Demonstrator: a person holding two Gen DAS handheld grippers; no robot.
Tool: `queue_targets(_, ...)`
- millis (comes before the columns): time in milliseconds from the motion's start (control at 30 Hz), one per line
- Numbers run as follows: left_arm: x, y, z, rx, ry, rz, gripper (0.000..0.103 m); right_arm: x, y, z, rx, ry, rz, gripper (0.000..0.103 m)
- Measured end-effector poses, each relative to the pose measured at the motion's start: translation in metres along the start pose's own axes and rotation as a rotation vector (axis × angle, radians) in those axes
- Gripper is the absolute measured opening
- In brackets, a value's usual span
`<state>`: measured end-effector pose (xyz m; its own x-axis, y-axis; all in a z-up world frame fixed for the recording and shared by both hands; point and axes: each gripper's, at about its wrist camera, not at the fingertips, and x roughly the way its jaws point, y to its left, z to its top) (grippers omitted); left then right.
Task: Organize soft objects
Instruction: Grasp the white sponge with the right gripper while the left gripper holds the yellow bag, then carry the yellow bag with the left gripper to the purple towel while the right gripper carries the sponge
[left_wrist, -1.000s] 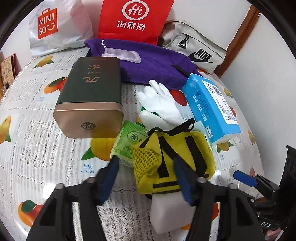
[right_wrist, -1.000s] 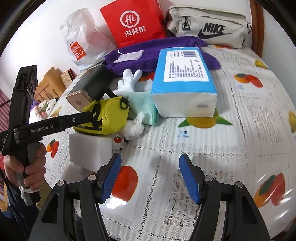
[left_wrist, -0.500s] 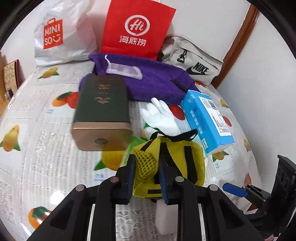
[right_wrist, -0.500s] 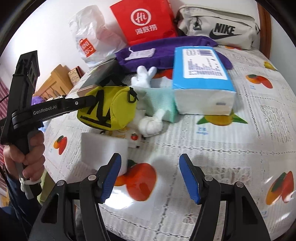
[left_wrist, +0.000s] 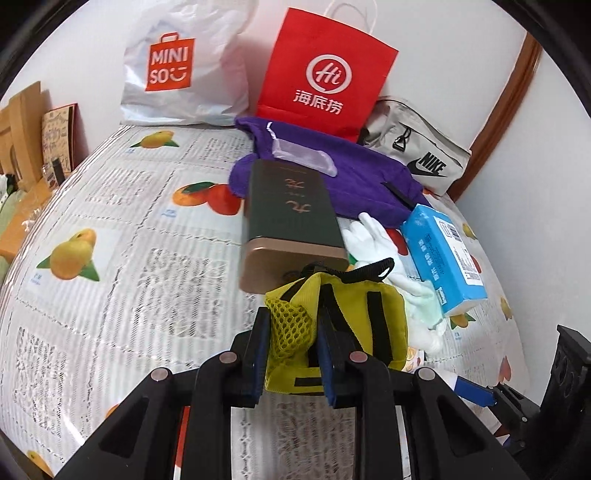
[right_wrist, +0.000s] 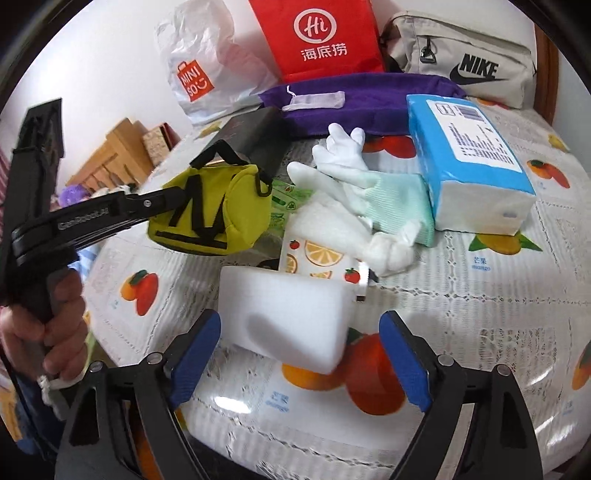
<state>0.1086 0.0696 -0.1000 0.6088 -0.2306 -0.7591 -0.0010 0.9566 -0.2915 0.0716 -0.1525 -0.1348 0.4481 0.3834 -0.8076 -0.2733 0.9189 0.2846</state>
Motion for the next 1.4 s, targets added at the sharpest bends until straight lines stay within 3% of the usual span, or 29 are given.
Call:
queue_targets(400, 0.000, 0.025, -0.009, -0.034, 0.003, -0.006, 0.023, 0.033, 0.026, 0.001, 0.042, 0.038, -0.128, 0.090)
queue_targets(500, 0.000, 0.030, -0.012, -0.046, 0.005, -0.003, 0.023, 0.033, 0.021, 0.000, 0.051, 0.021, -0.156, 0.085)
queue_targets(733, 0.005, 0.037, -0.019, -0.084, 0.018, -0.019, 0.023, 0.007, -0.004, -0.001, 0.074, -0.019, -0.153, 0.083)
queue_targets(1000, -0.002, 0.029, -0.018, -0.072, 0.012, -0.009, 0.023, -0.019, -0.054, -0.013, 0.124, -0.043, -0.261, 0.083)
queue_targets(1400, -0.027, -0.001, 0.000, -0.012, -0.023, 0.029, 0.023, -0.034, -0.099, -0.014, 0.223, -0.039, -0.225, 0.083)
